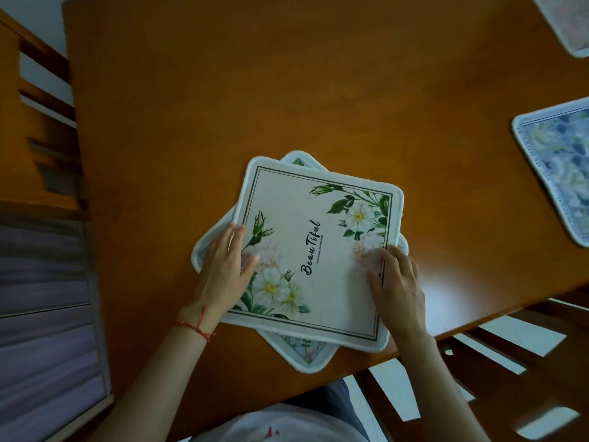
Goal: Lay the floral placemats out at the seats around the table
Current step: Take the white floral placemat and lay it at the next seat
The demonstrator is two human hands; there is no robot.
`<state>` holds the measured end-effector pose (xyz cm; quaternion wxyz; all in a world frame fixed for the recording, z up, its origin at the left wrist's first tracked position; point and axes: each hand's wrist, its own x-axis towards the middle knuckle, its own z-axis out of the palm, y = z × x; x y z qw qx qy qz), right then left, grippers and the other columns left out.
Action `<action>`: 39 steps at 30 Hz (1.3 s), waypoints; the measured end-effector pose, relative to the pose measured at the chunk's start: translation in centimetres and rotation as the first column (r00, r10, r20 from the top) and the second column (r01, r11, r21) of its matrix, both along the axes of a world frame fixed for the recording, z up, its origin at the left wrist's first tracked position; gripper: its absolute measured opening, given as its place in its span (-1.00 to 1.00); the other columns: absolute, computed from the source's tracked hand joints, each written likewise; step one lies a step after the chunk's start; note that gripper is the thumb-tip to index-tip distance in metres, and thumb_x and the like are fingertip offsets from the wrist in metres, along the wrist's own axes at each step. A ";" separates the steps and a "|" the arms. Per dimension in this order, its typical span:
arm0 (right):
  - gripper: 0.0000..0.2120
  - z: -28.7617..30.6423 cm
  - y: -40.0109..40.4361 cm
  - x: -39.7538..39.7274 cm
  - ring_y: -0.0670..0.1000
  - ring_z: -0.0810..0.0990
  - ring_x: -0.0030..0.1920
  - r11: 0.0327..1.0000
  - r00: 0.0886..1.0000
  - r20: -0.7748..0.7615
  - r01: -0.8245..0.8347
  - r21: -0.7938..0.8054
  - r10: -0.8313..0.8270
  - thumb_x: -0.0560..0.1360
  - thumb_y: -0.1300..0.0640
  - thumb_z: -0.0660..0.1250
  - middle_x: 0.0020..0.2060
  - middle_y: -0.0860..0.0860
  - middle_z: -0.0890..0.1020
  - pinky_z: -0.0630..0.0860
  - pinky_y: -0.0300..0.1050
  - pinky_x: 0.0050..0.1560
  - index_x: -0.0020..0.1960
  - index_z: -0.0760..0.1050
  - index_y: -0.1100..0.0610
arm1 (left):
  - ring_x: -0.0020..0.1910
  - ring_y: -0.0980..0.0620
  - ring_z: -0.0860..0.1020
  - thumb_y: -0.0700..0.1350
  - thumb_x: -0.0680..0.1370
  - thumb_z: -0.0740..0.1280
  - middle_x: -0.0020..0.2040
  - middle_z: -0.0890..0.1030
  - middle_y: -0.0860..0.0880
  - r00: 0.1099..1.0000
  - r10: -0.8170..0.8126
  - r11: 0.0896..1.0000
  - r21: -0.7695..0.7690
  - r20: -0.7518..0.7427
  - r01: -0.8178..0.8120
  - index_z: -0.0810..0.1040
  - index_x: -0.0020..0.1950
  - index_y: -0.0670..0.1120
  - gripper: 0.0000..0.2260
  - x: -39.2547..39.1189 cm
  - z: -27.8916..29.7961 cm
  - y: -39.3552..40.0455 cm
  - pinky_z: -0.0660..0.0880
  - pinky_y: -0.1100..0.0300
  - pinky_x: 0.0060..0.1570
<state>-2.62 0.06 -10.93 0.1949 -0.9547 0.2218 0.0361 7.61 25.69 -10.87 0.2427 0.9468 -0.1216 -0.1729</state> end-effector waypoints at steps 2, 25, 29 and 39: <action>-0.64 0.0 0.0 0.1 0.16 0.38 0.26 0.997 0.998 0.020 0.060 0.037 -0.061 0.51 0.13 0.28 0.29 0.14 0.43 0.48 0.08 0.06 0.27 0.39 0.21 | 0.50 -0.07 0.05 -0.02 0.57 0.19 0.51 0.13 -0.13 0.999 0.034 0.999 -0.005 0.011 -0.034 0.10 0.49 -0.14 -0.47 0.2 0.0 -0.2 -0.02 0.19 0.32; -0.78 1.3 -1.3 1.2 -0.10 0.60 -0.29 0.576 0.784 -0.129 0.546 0.608 -0.607 0.42 0.18 0.38 -0.22 0.02 0.64 0.49 -0.34 -0.42 0.06 0.57 0.19 | -0.24 0.03 0.55 -0.29 0.50 0.31 -0.03 0.60 -0.15 0.854 0.466 0.778 -0.354 -0.230 -0.519 0.50 0.15 -0.28 -0.76 1.7 1.1 0.3 0.44 0.34 -0.35; -0.82 2.5 -1.5 1.0 0.01 0.63 -0.26 0.574 0.812 -0.090 0.482 0.662 -0.577 0.40 0.19 0.41 -0.21 0.09 0.66 0.59 -0.13 -0.28 -0.02 0.59 0.23 | -0.29 0.12 0.54 -0.29 0.47 0.34 -0.13 0.59 -0.10 0.851 0.470 0.768 -0.367 -0.234 -0.525 0.53 0.06 -0.28 -0.82 1.1 2.3 0.8 0.47 0.41 -0.45; -0.88 6.2 -2.0 -0.5 -0.13 0.61 -0.26 0.774 0.911 0.122 0.257 0.579 -0.395 0.42 0.16 0.39 -0.28 -0.11 0.61 0.53 -0.32 -0.34 -0.04 0.59 0.11 | -0.29 0.13 0.56 -0.28 0.45 0.36 -0.24 0.56 0.08 0.843 0.509 0.725 -0.441 -0.176 -0.529 0.54 0.02 -0.25 -0.84 -2.9 5.4 2.0 0.47 0.46 -0.45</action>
